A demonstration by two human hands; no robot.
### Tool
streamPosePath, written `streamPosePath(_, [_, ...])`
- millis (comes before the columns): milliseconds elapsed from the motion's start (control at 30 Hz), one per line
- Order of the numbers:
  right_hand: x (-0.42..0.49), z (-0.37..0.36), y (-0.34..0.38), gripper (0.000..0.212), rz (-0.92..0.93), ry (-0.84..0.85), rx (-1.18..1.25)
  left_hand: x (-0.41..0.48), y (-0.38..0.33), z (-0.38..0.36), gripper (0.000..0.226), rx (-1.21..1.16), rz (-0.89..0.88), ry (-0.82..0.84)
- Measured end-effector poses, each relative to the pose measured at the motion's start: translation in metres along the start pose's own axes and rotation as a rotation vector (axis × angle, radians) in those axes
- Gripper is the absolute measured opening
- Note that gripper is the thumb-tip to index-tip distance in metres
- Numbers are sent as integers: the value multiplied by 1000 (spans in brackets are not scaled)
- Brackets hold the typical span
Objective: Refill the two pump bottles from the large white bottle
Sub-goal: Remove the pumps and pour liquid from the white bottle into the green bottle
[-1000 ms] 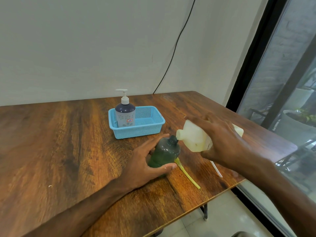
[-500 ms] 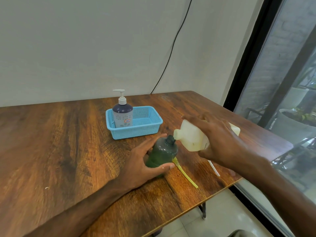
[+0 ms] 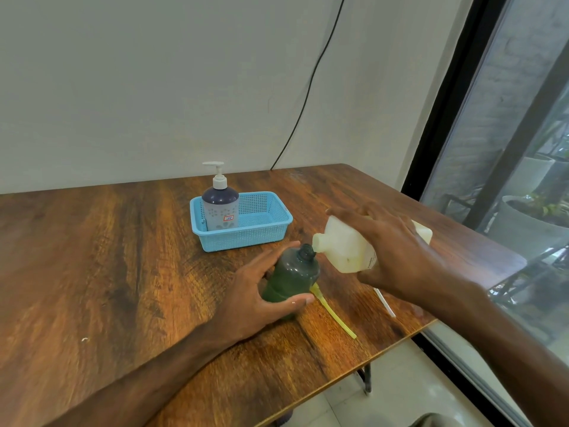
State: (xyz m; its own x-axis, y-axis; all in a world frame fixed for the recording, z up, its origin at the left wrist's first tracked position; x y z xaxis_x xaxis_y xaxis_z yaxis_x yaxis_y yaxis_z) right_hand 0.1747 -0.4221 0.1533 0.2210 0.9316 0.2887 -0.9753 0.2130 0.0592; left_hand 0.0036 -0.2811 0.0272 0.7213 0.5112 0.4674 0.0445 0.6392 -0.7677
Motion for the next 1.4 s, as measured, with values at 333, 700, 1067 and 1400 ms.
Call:
streamPosePath(333, [-1, -1, 0, 102, 6, 3, -11, 0, 1, -1, 87, 15, 4, 14])
streamPosePath(700, [0, -1, -1, 102, 6, 7, -18, 1, 2, -1, 88, 20, 0, 7])
streamPosePath(1067, [-1, 2, 0, 101, 15, 2, -14, 2, 3, -1, 89, 6, -2, 5])
streamPosePath(1400, [-2, 1, 0, 103, 3, 8, -21, -1, 2, -1, 84, 5, -7, -2])
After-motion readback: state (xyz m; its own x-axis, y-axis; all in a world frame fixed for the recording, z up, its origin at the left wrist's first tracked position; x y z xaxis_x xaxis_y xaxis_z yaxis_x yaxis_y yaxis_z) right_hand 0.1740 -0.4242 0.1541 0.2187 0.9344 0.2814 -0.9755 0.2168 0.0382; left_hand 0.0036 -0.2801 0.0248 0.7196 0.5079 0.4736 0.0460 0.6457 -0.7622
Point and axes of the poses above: each hand's wrist, its own x-axis towards the middle knuckle, its own z-axis out of the back of the hand, y = z × x, the point moved 3 cm from there along x, towards the middle knuckle, and after that the axes turned 1 degree about y, right-handed, at the moved point
